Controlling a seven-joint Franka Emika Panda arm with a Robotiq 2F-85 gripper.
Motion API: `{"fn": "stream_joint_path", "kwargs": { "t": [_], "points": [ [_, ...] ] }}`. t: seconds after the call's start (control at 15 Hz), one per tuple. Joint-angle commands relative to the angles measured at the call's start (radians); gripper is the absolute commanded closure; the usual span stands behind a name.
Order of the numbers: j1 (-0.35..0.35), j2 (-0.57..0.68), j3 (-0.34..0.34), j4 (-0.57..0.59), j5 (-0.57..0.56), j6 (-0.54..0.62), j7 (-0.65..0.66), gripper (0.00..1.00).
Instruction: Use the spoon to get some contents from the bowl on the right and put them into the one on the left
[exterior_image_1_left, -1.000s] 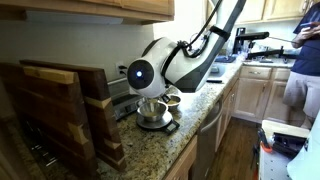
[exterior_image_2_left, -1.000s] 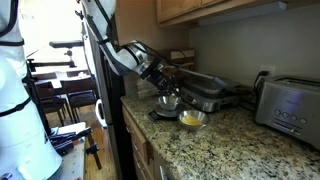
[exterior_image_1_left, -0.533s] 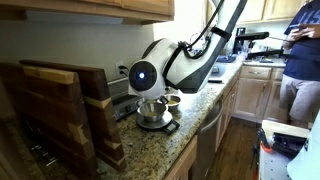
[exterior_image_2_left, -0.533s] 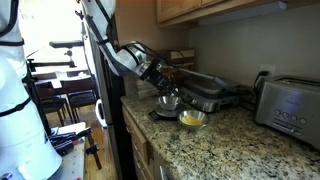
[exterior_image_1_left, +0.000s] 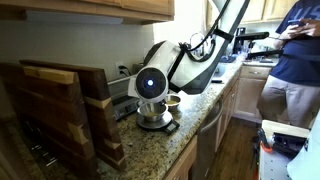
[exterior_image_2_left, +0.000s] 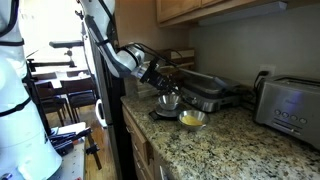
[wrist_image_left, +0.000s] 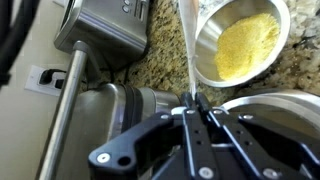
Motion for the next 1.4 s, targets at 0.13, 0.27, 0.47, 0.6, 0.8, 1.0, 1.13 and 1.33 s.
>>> {"fn": "stream_joint_path", "kwargs": {
  "t": [0.13,0.27,0.47,0.6,0.8,1.0,1.13,1.33],
  "points": [
    [0.004,-0.057,-0.003,-0.083,-0.136,-0.011,0.16,0.97],
    [0.004,-0.058,-0.001,-0.094,-0.173,-0.019,0.211,0.97],
    [0.004,-0.058,0.001,-0.106,-0.226,-0.038,0.277,0.97],
    [0.005,-0.059,0.003,-0.113,-0.252,-0.053,0.312,0.97],
    [0.005,-0.058,0.004,-0.12,-0.283,-0.08,0.358,0.97],
    [0.003,-0.056,0.004,-0.125,-0.312,-0.111,0.401,0.97],
    [0.001,-0.055,0.004,-0.127,-0.321,-0.122,0.42,0.97],
    [0.001,-0.053,0.005,-0.129,-0.332,-0.142,0.449,0.97]
  ]
}}
